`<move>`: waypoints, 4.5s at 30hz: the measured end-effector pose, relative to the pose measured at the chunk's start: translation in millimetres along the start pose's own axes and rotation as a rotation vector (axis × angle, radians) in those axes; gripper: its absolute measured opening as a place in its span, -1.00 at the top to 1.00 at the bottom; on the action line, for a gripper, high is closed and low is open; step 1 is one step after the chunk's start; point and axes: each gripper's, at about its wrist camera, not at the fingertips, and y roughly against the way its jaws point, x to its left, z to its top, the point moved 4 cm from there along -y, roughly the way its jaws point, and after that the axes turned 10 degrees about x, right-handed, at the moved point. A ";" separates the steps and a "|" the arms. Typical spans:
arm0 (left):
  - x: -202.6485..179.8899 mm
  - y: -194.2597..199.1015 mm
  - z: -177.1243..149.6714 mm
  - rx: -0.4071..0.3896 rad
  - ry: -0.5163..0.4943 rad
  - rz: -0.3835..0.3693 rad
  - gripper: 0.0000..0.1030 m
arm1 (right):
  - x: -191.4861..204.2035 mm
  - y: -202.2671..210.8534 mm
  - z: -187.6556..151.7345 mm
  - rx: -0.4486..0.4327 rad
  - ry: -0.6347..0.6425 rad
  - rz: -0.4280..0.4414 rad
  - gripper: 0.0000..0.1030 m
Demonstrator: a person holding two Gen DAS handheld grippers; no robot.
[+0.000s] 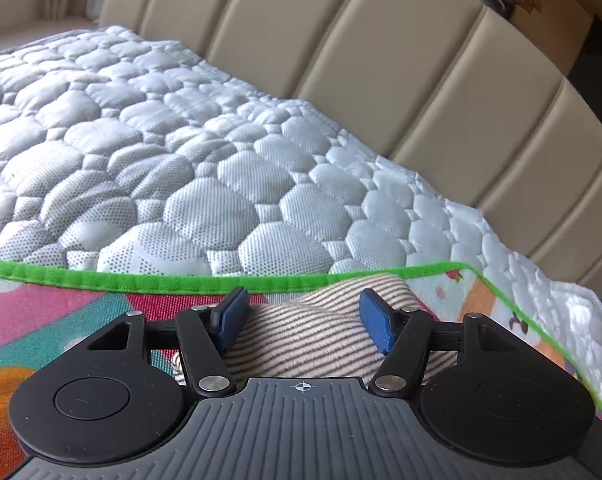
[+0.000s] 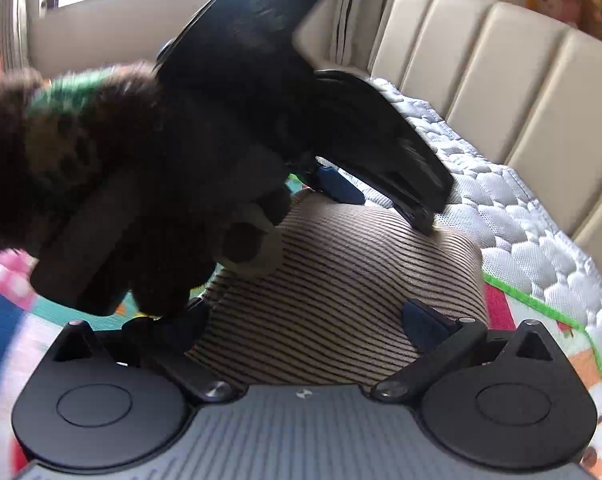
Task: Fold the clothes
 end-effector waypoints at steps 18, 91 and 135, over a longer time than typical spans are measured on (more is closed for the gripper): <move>-114.5 249.4 -194.2 -0.248 0.058 0.270 -1.00 | -14.1 229.9 -107.2 -0.172 -0.356 -0.086 -1.00; -123.4 222.9 -248.5 -0.176 -0.005 0.436 -1.00 | 1.6 213.6 -150.5 -0.101 -0.353 -0.126 -1.00; -122.1 225.1 -248.3 -0.183 0.004 0.446 -1.00 | 1.8 213.0 -150.2 -0.099 -0.349 -0.119 -1.00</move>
